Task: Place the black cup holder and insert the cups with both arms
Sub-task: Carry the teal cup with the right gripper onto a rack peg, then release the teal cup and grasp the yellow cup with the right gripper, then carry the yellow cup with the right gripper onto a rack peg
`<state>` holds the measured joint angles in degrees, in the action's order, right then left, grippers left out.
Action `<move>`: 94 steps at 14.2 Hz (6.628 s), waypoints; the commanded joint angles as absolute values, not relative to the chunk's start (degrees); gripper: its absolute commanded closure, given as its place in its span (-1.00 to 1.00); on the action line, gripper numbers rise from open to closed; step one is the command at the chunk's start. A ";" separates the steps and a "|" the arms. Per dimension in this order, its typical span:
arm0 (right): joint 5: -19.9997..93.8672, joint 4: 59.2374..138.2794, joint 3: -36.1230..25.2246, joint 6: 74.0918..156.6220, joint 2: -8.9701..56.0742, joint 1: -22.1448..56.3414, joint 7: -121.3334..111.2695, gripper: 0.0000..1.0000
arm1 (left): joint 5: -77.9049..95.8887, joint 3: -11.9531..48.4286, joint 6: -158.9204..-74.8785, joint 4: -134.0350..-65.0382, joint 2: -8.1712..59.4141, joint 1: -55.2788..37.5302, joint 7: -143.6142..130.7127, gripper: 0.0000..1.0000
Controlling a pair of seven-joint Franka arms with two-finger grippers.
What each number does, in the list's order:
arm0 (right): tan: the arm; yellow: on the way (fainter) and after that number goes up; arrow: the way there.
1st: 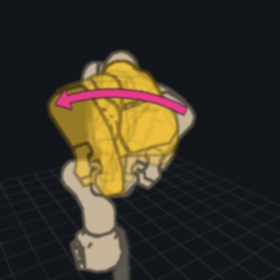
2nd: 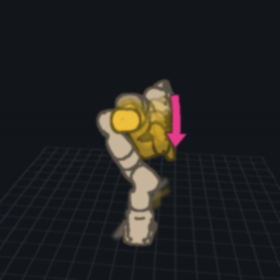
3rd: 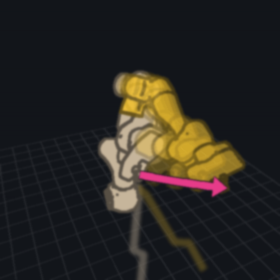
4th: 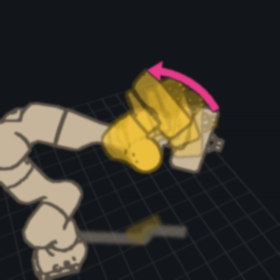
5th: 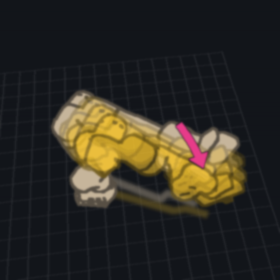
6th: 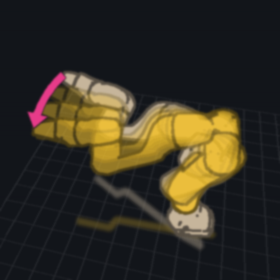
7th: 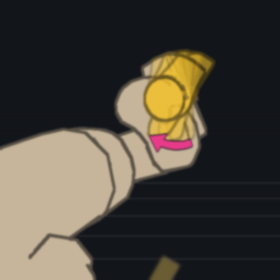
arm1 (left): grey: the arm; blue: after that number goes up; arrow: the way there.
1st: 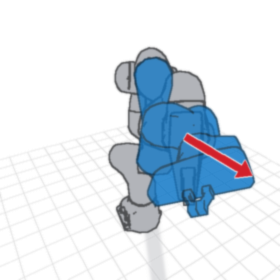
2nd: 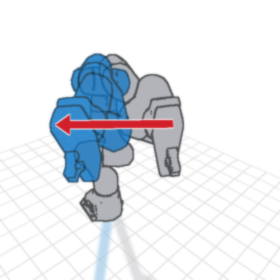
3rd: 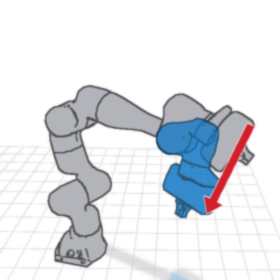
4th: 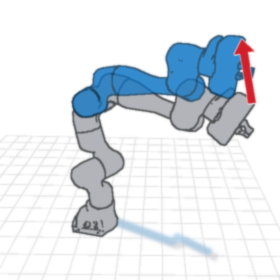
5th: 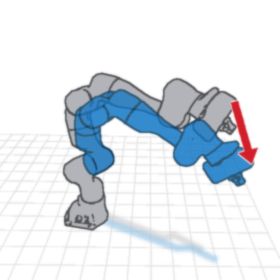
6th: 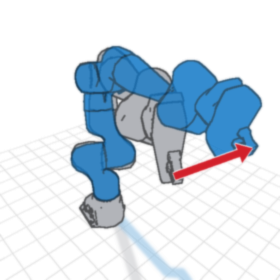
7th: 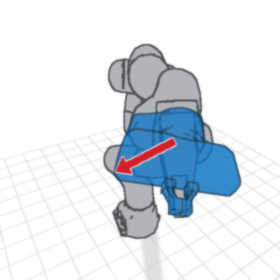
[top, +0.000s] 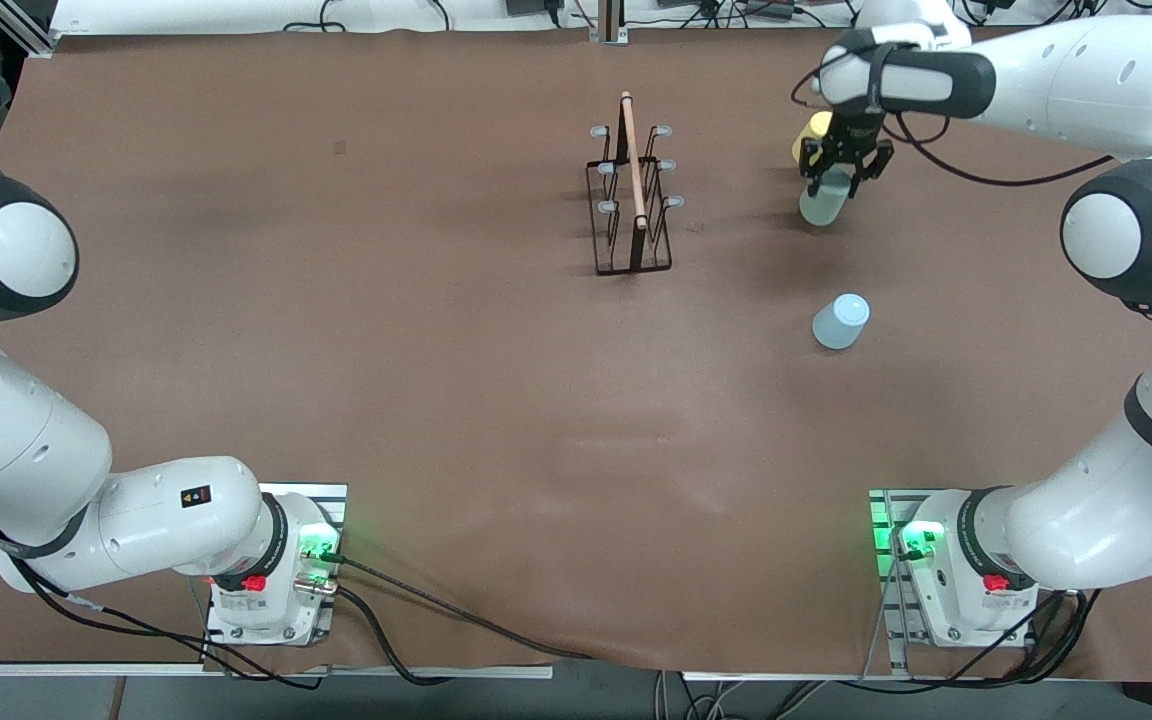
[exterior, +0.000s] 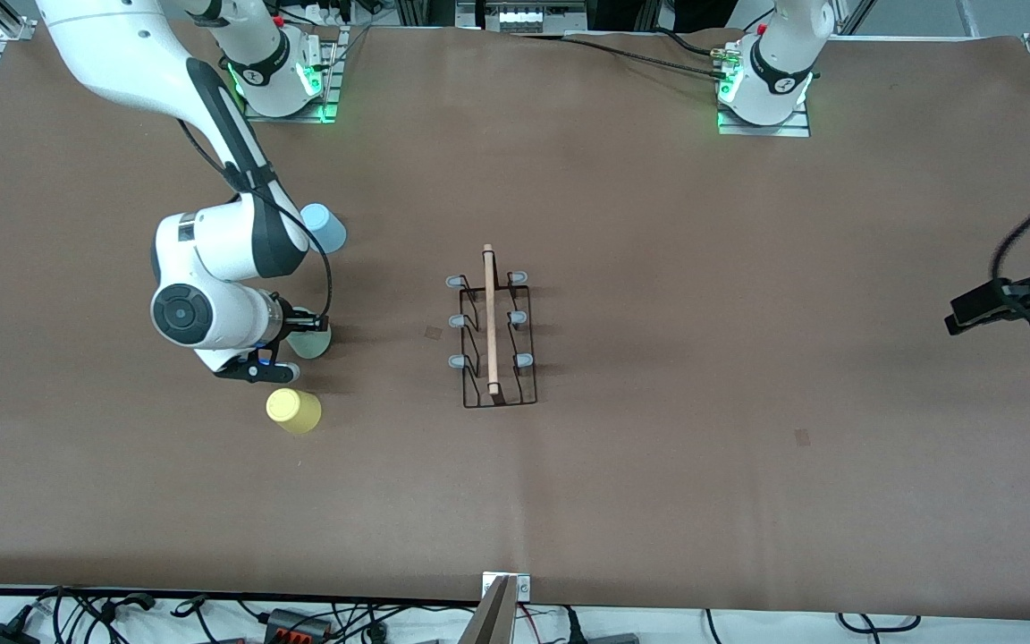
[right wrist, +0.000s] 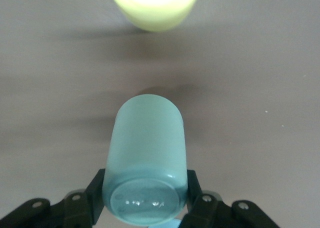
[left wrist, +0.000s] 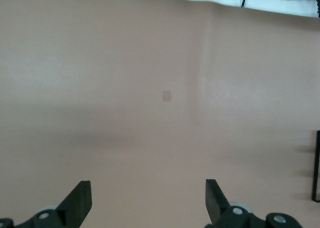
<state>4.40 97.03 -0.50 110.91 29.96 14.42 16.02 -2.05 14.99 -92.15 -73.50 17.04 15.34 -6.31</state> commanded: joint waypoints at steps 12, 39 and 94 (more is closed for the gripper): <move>15.47 81.30 -0.53 100.28 29.62 31.28 43.76 0.55 | 0.35 5.01 -103.09 -95.45 0.97 7.38 -4.83 -1.00; 18.64 74.36 -8.33 101.33 34.89 28.84 49.24 -1.00 | 0.35 4.83 -100.90 -95.45 1.14 7.56 -4.83 -1.00; 7.56 56.95 9.84 109.78 46.23 19.25 36.74 0.59 | 0.35 4.57 -100.90 -95.45 1.32 7.73 -4.75 -1.00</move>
